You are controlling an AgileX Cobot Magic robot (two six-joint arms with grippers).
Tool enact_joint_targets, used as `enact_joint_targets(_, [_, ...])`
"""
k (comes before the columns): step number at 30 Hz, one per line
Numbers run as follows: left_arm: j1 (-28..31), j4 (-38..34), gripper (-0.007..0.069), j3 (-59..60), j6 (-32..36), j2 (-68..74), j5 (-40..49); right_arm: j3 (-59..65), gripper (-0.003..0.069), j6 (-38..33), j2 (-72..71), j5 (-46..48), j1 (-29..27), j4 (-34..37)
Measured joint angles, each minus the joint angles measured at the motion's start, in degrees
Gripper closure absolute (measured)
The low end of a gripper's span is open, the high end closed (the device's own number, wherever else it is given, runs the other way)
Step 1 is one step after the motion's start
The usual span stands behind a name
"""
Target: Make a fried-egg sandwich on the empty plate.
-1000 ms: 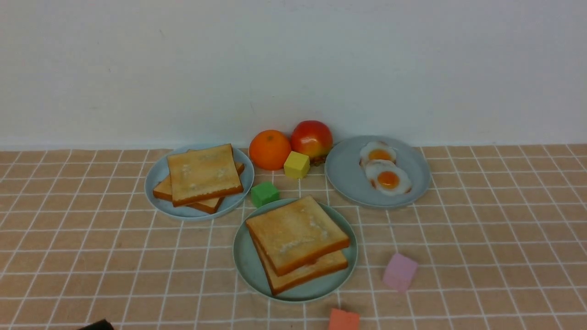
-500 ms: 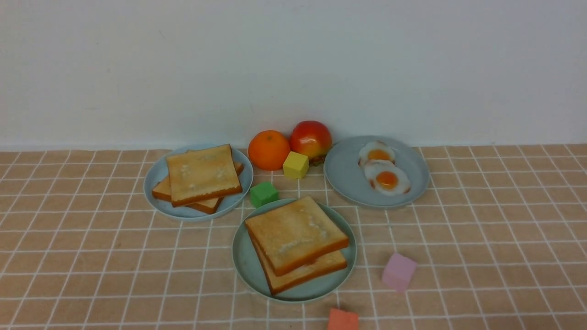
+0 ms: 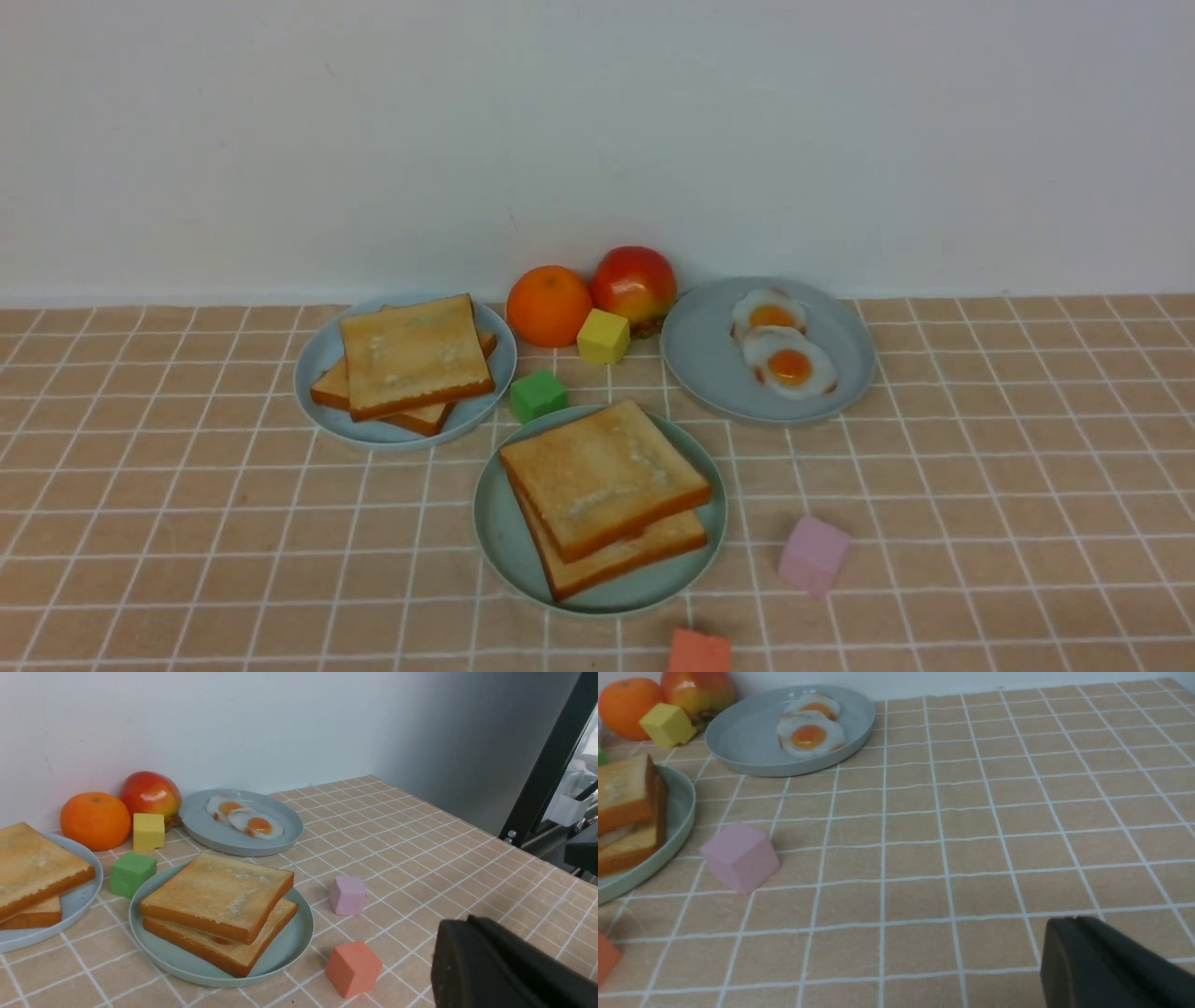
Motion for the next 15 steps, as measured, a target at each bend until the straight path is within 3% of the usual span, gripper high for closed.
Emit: enact_joint_targets(15, [0.00,0.00,0.0634,0.00,0.00,0.00,0.80,-0.10,0.0669,0.00,0.00,0.43,0.00,1.48])
